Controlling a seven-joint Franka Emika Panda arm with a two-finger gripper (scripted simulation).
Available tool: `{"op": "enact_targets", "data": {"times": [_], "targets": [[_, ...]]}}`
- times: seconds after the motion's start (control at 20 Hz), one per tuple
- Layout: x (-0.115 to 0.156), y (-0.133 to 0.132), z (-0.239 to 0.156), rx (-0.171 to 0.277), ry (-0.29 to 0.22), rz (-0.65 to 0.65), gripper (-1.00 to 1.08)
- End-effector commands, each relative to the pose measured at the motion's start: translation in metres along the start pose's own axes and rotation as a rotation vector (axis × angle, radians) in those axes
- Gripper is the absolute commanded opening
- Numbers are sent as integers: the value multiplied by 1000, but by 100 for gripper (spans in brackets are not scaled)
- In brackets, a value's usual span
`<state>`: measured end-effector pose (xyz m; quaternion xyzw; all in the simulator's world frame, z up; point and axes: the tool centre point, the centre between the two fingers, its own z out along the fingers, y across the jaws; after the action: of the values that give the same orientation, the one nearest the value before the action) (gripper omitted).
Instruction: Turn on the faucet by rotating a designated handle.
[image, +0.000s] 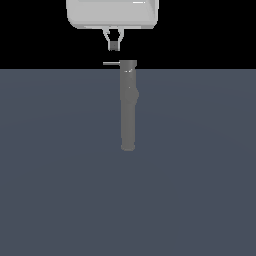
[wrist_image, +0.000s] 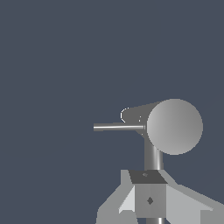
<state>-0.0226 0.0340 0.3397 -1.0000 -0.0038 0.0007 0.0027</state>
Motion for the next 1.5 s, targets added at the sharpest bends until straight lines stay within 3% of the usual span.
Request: {"op": "enact_targets", "data": {"times": [0.0,0.35,0.7,1.05,1.45], "targets": [[18,-4,11,-1,1,-4,-100],[53,-10,30,-4,1,-11,-100],[70,-14,39,-5,1,-14,-100],[72,-14,40,-5,1,-15,-100],[48,-21,40,-5,1,-15,-100]]}}
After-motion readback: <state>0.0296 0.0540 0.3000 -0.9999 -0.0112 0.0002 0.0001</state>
